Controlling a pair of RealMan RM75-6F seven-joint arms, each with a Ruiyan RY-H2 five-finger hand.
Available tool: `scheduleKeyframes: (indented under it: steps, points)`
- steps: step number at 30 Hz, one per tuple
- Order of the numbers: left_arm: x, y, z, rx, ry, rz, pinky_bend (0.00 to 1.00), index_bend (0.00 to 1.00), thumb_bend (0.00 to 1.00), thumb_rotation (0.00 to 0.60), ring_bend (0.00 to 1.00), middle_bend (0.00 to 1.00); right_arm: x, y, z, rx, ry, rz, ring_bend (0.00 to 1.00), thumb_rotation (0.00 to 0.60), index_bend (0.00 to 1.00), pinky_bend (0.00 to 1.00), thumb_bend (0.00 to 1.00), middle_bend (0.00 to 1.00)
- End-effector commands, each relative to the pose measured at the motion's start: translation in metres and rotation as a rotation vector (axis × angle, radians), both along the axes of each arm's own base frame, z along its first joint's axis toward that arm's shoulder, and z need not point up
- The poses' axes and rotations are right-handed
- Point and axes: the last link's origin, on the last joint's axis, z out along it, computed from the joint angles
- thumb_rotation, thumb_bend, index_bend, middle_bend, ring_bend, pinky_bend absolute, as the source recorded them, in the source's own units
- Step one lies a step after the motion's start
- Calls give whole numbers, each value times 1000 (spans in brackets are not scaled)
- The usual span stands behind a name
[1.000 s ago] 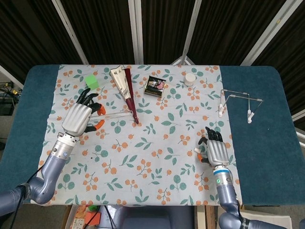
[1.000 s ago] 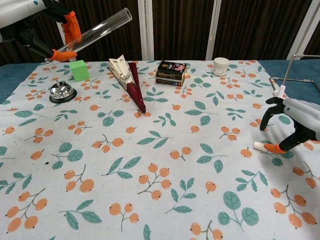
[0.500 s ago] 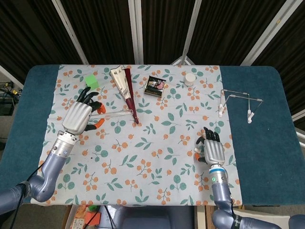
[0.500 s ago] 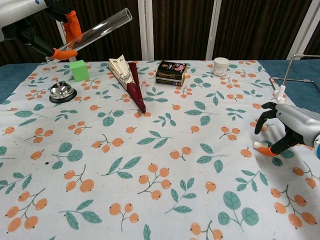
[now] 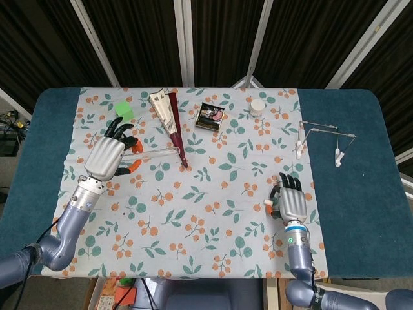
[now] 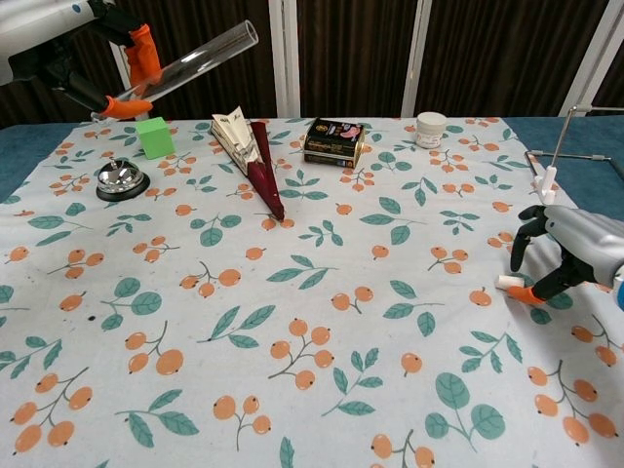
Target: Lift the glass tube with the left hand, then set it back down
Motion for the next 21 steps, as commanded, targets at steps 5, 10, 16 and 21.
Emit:
scheduleKeyframes:
  steps: [5, 10, 16, 21]
  points:
    - [-1, 0, 1, 2, 0, 1, 0, 631, 533, 600, 169, 671, 0, 2, -1, 5, -1, 0, 0, 600, 530, 0, 310, 113]
    - [-2, 0, 2, 1, 1, 2, 0, 631, 534, 600, 169, 671, -1, 2, -1, 6, -3, -4, 0, 600, 522, 0, 310, 113]
    - [-2, 0, 1, 0, 1, 4, 0, 631, 534, 600, 169, 671, -2, 1, -2, 10, -2, -7, 0, 600, 522, 0, 310, 113]
    - [-2, 0, 0, -1, 2, 3, 0, 631, 534, 600, 169, 671, 0, 0, -2, 9, -4, -2, 0, 600, 522, 0, 310, 113]
